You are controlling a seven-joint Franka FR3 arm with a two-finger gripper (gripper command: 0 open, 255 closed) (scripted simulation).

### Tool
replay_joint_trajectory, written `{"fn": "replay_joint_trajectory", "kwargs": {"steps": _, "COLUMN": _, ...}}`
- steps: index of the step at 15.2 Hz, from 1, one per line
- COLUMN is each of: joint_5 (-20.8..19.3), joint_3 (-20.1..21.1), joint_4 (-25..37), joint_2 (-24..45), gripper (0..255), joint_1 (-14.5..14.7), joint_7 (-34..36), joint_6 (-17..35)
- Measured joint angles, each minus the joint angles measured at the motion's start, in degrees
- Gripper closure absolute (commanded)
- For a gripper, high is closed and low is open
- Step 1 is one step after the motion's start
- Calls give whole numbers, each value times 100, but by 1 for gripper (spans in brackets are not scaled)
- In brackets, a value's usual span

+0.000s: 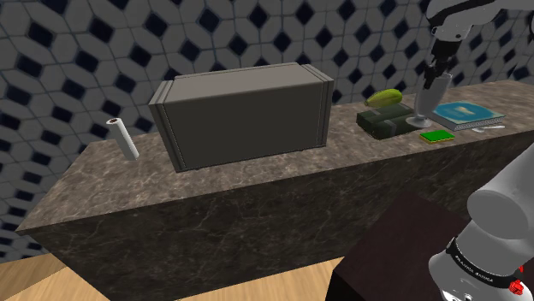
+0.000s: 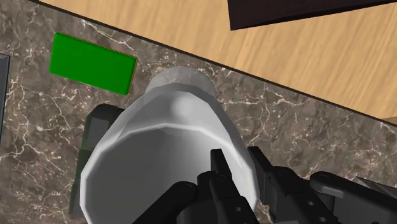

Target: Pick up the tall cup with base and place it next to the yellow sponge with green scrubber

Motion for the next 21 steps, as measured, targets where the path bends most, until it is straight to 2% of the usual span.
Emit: {"fn": "replay_joint_trajectory", "kwargs": {"steps": 21, "joint_5": 219, "joint_3": -3, "joint_4": -1234, "joint_2": 374, "gripper": 255, "joint_1": -23, "joint_7": -174, "joint_6": 1563}}
